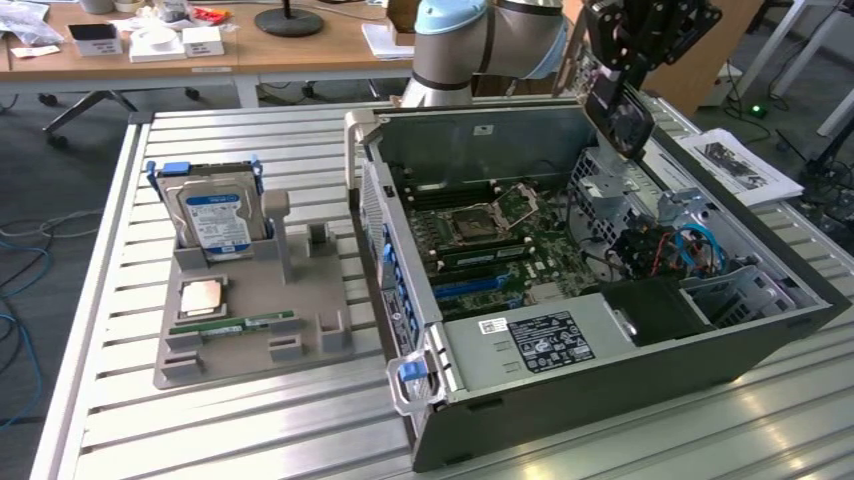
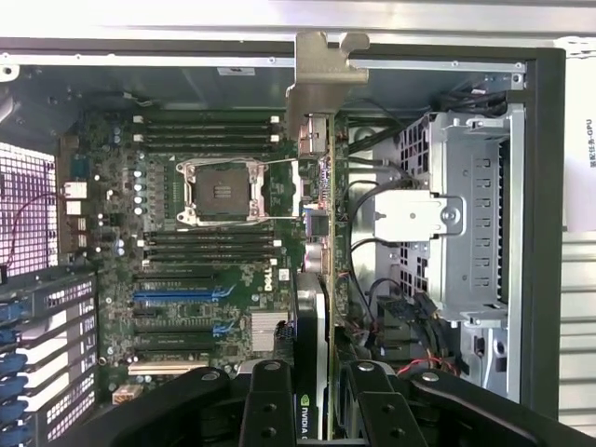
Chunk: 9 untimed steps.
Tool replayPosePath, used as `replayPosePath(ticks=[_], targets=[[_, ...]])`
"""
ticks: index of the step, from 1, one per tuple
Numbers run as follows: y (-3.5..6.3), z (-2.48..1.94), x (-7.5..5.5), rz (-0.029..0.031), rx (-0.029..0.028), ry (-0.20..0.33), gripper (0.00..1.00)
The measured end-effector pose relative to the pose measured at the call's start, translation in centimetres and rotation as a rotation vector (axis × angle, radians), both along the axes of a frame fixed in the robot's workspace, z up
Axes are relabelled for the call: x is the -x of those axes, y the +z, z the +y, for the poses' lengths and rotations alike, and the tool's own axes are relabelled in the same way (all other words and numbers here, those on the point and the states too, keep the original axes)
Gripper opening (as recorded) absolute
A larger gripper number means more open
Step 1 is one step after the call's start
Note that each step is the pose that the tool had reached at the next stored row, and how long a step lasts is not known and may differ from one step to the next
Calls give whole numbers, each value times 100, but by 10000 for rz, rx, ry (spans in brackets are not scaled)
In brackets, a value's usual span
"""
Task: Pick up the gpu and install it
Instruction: 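Pick up the gpu and move the gpu toward the slot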
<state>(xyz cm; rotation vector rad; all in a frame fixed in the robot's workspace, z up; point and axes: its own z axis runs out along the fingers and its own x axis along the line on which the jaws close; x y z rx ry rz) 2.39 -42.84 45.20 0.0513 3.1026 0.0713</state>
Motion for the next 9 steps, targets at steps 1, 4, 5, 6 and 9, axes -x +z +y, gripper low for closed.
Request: replayPosePath(ticks=[1, 4, 5, 6, 9], targets=[[-18, 0, 0, -1, 0, 0, 27], [-58, 0, 0, -2, 2, 0, 27], [-58, 0, 0, -2, 2, 0, 27], [-59, 0, 0, -2, 2, 0, 27], [-59, 0, 0, -2, 1, 0, 27]])
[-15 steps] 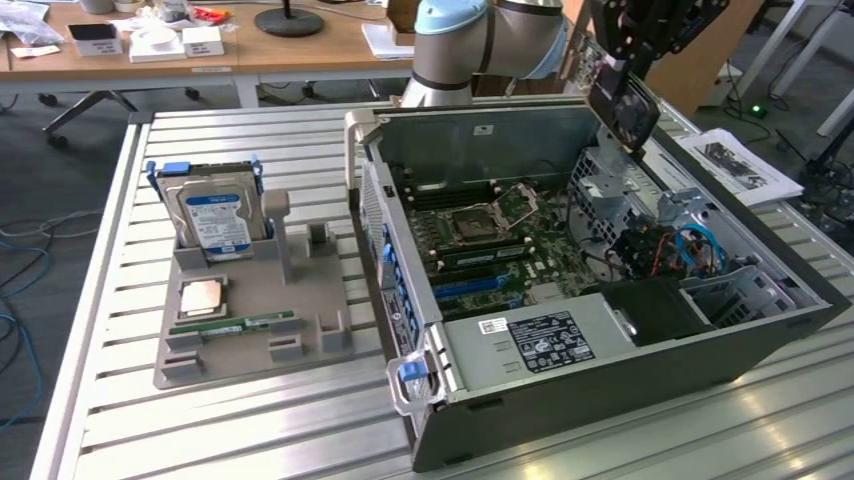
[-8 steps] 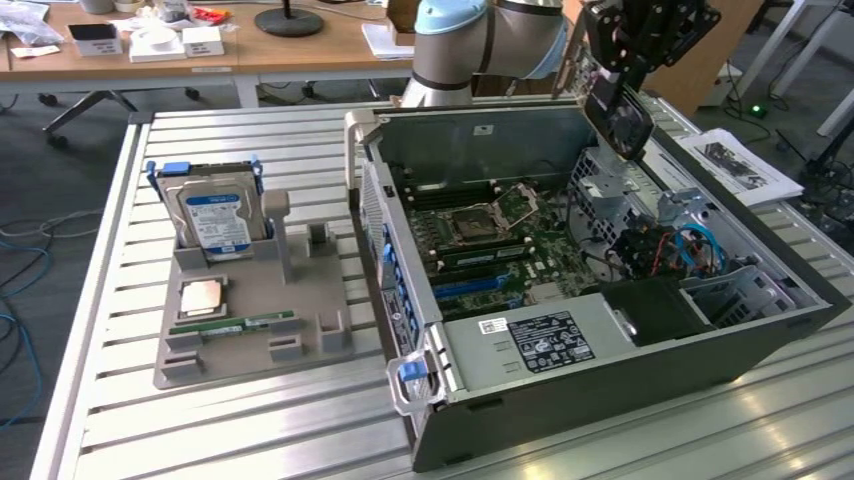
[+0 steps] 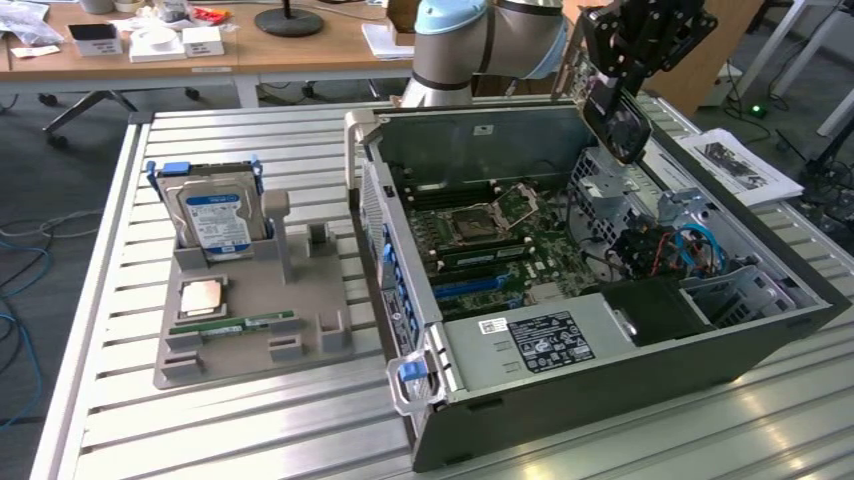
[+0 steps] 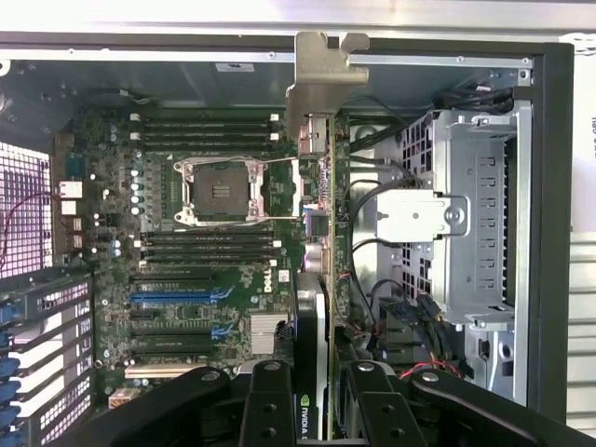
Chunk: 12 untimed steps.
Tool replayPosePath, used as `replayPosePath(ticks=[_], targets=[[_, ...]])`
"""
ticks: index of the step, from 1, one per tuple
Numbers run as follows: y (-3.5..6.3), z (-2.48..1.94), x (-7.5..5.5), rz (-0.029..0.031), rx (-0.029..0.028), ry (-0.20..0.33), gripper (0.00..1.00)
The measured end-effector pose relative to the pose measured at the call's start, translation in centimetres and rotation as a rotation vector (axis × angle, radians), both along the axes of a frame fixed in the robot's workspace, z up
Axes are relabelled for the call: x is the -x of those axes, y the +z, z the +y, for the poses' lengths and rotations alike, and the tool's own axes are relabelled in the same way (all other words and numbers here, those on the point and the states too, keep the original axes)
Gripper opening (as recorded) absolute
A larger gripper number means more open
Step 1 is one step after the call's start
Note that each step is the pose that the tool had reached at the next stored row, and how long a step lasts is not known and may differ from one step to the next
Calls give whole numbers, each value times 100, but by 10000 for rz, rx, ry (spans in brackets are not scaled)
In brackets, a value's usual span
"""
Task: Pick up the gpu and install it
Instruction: 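Pick up the gpu and move the gpu toward the slot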
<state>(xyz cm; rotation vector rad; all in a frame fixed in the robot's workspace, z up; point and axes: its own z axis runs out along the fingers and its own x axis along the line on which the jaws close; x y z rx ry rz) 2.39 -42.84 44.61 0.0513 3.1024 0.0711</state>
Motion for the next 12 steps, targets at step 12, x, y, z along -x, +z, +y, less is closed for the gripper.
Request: replayPosePath(ticks=[12], targets=[[-127, 0, 0, 0, 1, 0, 27]])
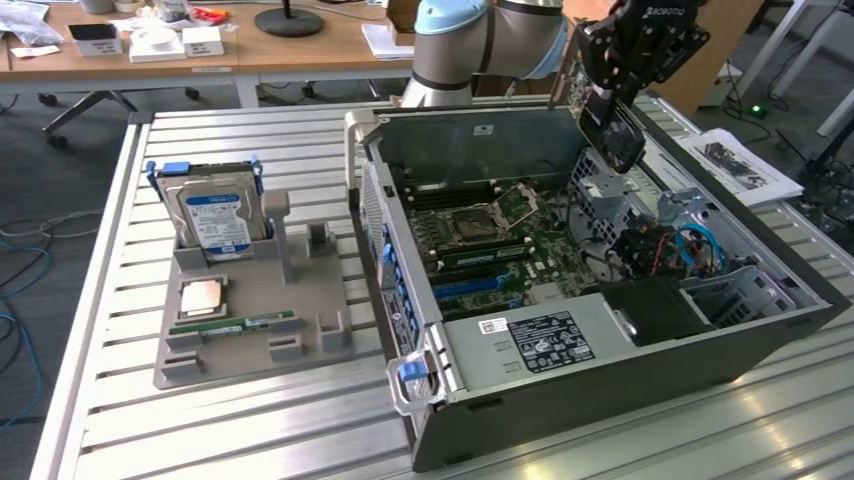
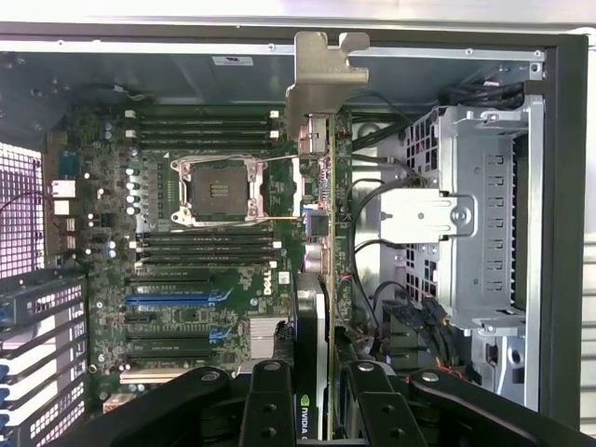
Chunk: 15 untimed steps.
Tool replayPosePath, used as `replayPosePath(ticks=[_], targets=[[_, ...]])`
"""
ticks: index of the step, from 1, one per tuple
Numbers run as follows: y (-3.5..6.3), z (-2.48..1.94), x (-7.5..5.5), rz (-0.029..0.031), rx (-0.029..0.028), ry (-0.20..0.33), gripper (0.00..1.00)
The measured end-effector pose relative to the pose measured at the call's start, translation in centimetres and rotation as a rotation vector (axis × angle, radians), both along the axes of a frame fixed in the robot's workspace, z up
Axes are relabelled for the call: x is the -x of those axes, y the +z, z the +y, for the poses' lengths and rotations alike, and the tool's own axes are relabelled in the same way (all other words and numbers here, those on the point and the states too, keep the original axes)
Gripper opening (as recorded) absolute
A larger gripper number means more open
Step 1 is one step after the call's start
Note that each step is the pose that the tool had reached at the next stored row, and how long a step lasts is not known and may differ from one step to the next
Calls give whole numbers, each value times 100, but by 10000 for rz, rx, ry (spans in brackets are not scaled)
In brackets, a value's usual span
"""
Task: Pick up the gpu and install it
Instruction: 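Pick up the gpu and move the gpu toward the slot, then insert the gpu into the slot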
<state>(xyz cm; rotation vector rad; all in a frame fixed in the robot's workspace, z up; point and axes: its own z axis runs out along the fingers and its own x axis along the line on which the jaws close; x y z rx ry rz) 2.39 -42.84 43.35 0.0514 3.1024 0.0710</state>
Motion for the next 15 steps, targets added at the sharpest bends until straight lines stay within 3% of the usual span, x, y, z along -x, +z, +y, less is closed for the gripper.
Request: replayPosePath(ticks=[15], targets=[[-1, 0, -26, -1, -1, 0, 27]])
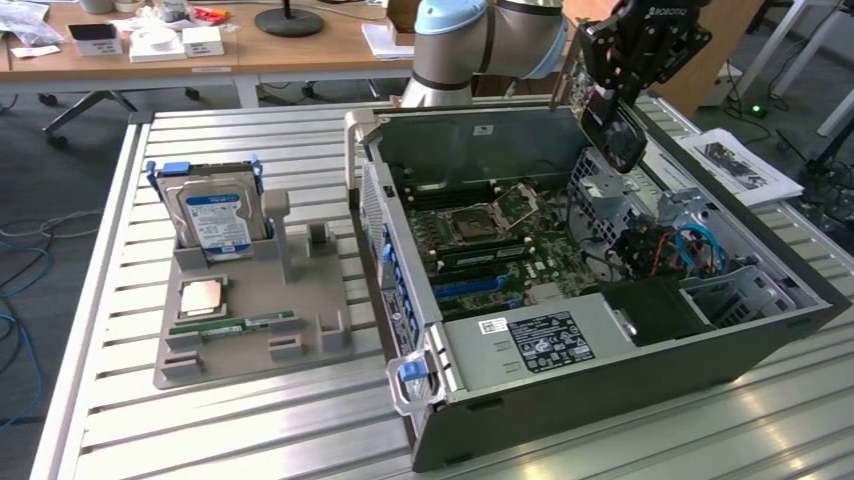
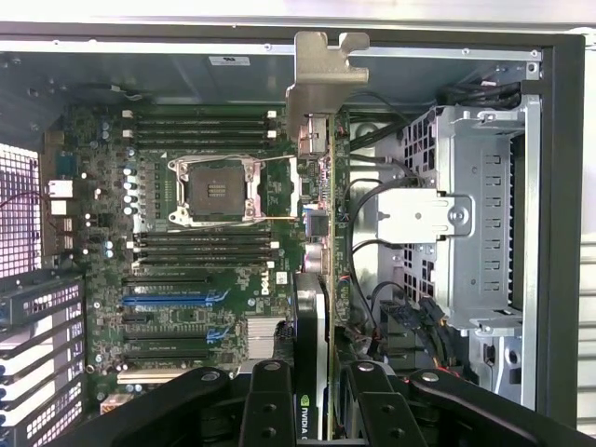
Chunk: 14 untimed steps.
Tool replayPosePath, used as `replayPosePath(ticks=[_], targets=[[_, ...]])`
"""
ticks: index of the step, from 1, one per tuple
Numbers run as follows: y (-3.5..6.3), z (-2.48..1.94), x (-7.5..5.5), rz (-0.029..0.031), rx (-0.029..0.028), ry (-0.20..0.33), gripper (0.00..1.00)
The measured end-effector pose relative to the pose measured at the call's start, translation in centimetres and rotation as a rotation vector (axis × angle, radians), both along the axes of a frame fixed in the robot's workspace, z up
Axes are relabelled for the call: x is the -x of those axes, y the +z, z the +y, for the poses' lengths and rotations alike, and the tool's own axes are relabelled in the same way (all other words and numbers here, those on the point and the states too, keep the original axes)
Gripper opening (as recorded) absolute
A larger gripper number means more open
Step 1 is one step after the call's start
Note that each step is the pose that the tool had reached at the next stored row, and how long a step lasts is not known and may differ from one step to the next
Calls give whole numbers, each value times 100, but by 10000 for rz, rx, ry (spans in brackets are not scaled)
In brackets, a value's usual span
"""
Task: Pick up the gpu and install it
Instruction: 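Insert the gpu into the slot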
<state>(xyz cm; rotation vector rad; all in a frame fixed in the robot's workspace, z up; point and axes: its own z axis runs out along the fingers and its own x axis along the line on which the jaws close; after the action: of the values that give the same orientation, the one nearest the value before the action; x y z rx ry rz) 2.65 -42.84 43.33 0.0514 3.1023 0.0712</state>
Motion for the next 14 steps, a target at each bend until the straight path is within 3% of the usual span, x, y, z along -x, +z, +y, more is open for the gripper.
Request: replayPosePath(ticks=[14], targets=[[0, 0, 0, 0, 0, 320, 27]])
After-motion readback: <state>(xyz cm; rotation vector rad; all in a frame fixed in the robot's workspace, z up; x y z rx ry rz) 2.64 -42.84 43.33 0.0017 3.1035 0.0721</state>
